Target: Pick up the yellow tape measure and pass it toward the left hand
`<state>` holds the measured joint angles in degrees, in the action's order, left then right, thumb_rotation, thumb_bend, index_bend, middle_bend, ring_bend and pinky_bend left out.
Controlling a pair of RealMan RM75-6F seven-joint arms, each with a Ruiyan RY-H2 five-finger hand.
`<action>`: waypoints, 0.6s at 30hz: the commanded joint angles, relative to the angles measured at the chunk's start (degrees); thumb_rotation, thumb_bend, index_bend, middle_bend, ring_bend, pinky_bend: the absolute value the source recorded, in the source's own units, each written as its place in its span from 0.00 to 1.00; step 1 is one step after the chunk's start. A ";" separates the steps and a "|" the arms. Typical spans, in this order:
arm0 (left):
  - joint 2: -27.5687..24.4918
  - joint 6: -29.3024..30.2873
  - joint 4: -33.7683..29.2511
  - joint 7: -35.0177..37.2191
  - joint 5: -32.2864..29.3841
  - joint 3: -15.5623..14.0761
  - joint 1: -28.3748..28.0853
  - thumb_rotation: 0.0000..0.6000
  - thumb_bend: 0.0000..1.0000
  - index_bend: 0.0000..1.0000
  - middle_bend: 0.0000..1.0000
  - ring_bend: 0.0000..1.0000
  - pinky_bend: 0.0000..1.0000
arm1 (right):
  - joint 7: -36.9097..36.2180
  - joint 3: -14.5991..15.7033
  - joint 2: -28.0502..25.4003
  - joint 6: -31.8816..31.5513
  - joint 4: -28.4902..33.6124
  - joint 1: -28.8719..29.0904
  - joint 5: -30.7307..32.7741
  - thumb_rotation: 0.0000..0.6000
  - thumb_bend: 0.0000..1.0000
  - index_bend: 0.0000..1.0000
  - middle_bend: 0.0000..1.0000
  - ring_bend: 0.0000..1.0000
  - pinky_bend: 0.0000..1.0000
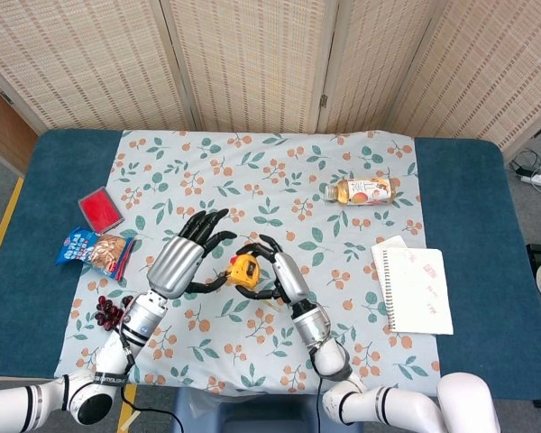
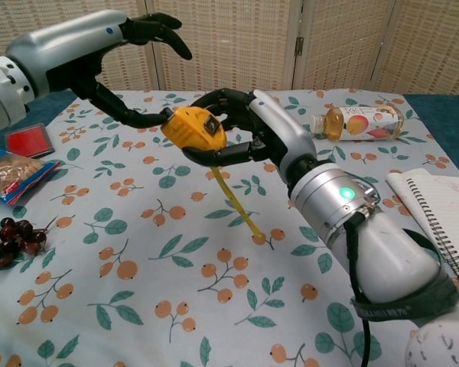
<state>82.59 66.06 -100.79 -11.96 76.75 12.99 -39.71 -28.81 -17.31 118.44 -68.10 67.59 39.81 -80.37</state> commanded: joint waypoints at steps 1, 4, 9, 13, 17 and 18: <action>-0.01 0.01 0.09 -0.14 0.03 -0.09 -0.03 1.00 0.56 0.30 0.05 0.07 0.00 | -0.04 -0.04 0.05 0.04 -0.10 0.04 0.03 1.00 0.38 0.59 0.47 0.39 0.08; 0.11 0.01 0.16 -0.06 -0.15 -0.05 -0.09 1.00 0.59 0.32 0.06 0.08 0.00 | -0.11 -0.08 0.07 0.03 -0.19 0.07 -0.01 1.00 0.38 0.59 0.47 0.39 0.08; 0.21 -0.02 0.34 -0.28 -0.09 -0.27 -0.19 1.00 0.61 0.35 0.07 0.08 0.00 | -0.20 -0.14 0.07 0.07 -0.39 0.05 0.07 1.00 0.38 0.59 0.47 0.39 0.08; -0.11 -0.42 0.34 -0.50 -0.01 -0.76 -0.20 1.00 0.61 0.38 0.07 0.08 0.00 | -0.28 -0.30 -0.02 0.02 -0.51 0.01 0.18 1.00 0.38 0.59 0.47 0.39 0.08; -0.38 -0.59 0.47 -0.70 0.01 -1.14 -0.12 1.00 0.61 0.43 0.08 0.08 0.00 | -0.44 -0.50 -0.08 0.04 -0.74 0.04 0.29 1.00 0.38 0.59 0.47 0.39 0.08; -0.38 -0.55 0.51 -0.75 0.05 -1.23 -0.08 1.00 0.61 0.45 0.08 0.08 0.00 | -0.51 -0.54 -0.06 0.04 -0.83 0.06 0.30 1.00 0.38 0.59 0.47 0.39 0.08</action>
<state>82.21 65.51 -100.29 -12.70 76.78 11.78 -39.81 -29.31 -17.84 118.37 -68.07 66.78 39.86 -80.08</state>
